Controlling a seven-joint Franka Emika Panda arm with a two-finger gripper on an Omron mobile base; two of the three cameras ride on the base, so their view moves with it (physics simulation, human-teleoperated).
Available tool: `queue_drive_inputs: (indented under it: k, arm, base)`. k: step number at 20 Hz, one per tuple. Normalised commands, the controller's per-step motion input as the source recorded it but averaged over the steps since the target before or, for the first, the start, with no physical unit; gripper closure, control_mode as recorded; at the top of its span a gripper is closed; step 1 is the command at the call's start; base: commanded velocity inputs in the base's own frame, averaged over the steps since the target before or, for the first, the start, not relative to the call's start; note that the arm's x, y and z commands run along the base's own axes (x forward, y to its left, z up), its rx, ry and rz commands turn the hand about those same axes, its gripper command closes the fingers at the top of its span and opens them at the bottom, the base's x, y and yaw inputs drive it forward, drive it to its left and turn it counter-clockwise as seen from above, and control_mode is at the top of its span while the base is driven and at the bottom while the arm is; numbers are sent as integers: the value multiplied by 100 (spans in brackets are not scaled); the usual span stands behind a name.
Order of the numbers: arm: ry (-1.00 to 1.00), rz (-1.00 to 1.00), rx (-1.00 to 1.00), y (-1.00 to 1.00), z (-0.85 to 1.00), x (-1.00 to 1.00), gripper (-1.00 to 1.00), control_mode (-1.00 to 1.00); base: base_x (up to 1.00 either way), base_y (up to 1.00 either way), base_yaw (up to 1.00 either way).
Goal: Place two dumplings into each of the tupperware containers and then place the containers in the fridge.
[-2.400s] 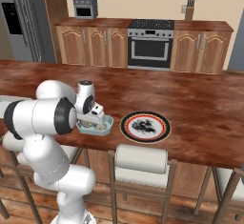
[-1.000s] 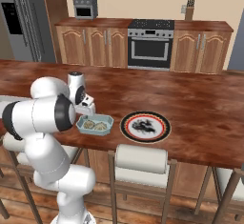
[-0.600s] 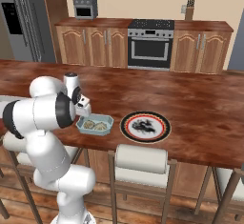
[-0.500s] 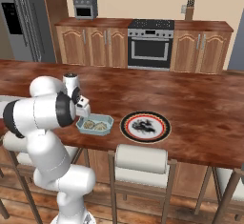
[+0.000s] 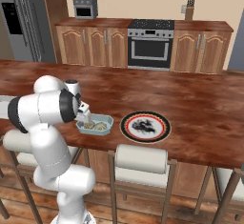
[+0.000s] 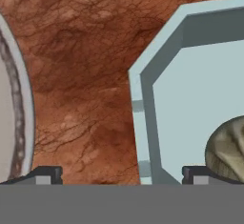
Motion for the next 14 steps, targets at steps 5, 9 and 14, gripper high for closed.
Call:
queue_drive_inputs:
  k: [5, 9, 14]
  arm:
    - [4, 0, 0, 1, -19, 0, -100, -100]
    - [3, 0, 0, 0, -11, 0, -100, -100]
    - [0, 0, 0, 3, -4, 0, -100, -100]
  base:
    - [0, 0, 0]
    - [0, 0, 0]
    - [0, 0, 0]
